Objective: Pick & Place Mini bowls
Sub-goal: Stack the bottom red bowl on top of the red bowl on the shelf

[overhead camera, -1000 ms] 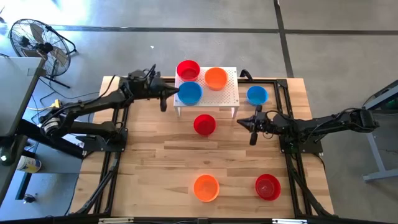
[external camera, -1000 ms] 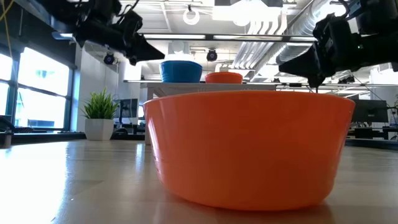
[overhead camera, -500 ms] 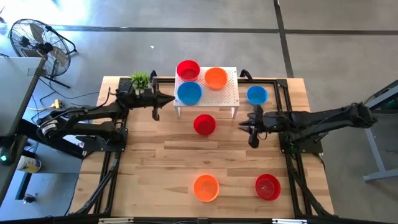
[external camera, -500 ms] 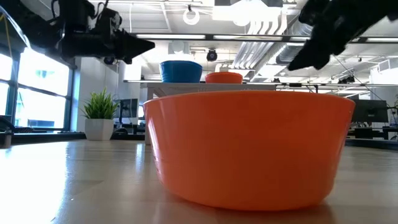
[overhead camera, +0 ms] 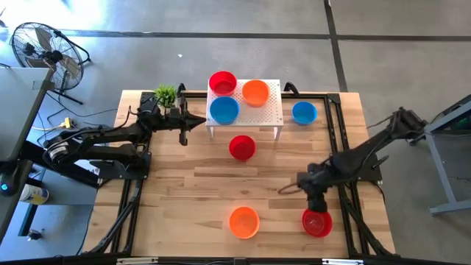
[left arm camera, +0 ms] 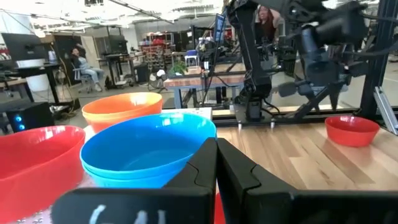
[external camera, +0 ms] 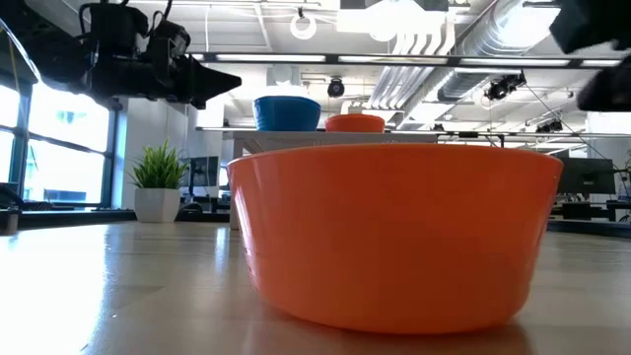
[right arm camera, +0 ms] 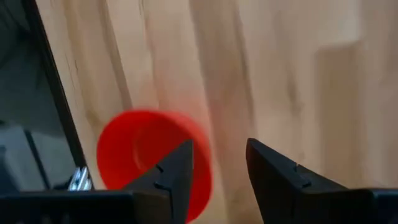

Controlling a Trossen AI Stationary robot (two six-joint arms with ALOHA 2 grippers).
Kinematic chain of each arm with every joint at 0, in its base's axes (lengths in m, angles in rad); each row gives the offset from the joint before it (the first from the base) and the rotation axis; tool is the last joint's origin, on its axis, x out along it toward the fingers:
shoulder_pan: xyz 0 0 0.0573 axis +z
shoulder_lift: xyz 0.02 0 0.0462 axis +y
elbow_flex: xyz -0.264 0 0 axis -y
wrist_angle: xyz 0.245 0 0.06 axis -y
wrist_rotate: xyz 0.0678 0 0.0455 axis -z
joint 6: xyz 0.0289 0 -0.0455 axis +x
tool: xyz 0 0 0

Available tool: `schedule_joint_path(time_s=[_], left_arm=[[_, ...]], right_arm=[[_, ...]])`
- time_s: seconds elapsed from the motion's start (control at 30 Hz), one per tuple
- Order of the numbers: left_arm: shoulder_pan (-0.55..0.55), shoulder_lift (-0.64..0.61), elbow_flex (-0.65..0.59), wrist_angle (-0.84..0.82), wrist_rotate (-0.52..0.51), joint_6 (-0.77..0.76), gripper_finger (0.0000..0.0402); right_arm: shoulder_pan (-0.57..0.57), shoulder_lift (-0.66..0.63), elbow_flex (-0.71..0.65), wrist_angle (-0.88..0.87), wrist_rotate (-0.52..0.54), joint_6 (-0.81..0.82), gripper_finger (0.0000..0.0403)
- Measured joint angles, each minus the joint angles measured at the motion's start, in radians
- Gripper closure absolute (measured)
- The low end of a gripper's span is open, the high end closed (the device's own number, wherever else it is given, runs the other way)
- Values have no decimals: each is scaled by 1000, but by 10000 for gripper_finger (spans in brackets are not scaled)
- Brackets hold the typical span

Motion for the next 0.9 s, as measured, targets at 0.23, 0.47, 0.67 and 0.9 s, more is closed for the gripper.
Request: schedule_joint_path(time_s=[0.23,0.47,0.67,0.9], left_arm=[[0,0,0,-12,17,6,401],[0,0,0,-13,21,5,401],[0,0,0,-34,21,2,401],[0,1,0,-34,21,3,401]], right_arm=[[90,140,0,23,-38,21,265],[95,268,0,83,-40,-87,281],[94,347,0,139,-111,-148,347],[27,303,-1,128,-130,-126,385]])
